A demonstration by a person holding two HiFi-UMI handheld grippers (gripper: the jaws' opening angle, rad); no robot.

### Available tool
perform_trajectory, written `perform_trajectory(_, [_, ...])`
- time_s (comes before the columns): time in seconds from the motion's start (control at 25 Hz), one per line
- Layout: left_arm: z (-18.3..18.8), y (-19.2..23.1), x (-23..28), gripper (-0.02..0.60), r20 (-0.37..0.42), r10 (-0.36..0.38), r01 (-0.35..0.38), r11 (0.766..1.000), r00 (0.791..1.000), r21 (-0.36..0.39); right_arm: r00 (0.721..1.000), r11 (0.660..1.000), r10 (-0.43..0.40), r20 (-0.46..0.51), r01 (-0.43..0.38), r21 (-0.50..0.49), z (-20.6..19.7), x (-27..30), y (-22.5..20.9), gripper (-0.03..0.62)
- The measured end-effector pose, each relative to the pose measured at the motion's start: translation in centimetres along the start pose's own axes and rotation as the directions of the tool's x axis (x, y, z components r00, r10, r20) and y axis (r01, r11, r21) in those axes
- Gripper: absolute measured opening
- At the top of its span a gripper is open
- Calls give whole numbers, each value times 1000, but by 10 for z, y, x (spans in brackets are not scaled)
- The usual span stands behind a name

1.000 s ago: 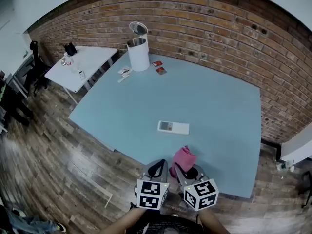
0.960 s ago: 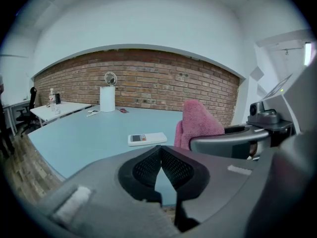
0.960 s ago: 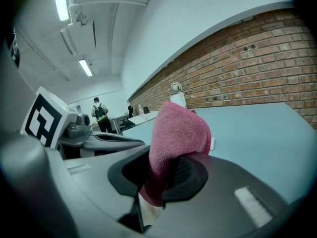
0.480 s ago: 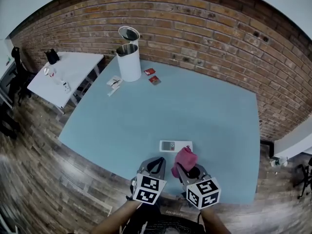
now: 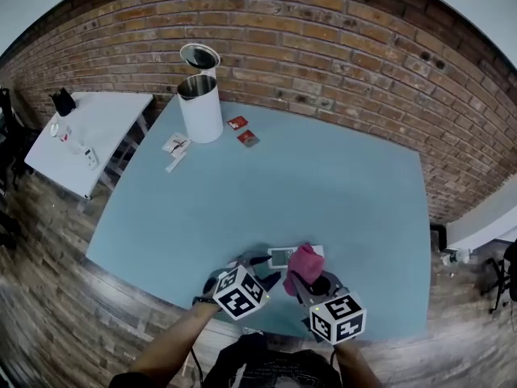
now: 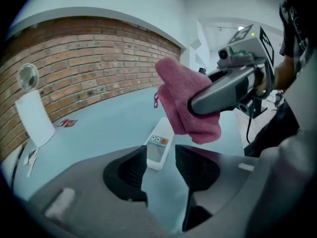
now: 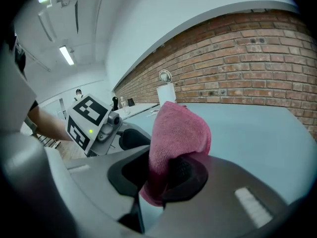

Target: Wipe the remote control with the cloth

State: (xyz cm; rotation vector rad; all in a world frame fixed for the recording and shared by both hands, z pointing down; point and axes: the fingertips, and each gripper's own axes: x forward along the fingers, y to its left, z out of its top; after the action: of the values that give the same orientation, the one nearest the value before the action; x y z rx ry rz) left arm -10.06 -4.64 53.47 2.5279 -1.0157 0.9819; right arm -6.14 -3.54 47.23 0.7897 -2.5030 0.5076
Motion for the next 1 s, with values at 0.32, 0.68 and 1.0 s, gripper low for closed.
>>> perform_trajectory(0.32, [-16,4,30,307,-142,-172,198,961,975,194,999,998,-11,-32,13,57,4,22,-12,66])
perform_trajectory(0.68, [-21,1,53,359,-232,-246,304,917,941,260,998,990,33,-48,-26,142,12,52,-22,66])
perform_trajectory(1.0, [-27,2,60,364,-284,-244,317,915,927,250,988,962,155,-24,-145,230,13,81,-14,66])
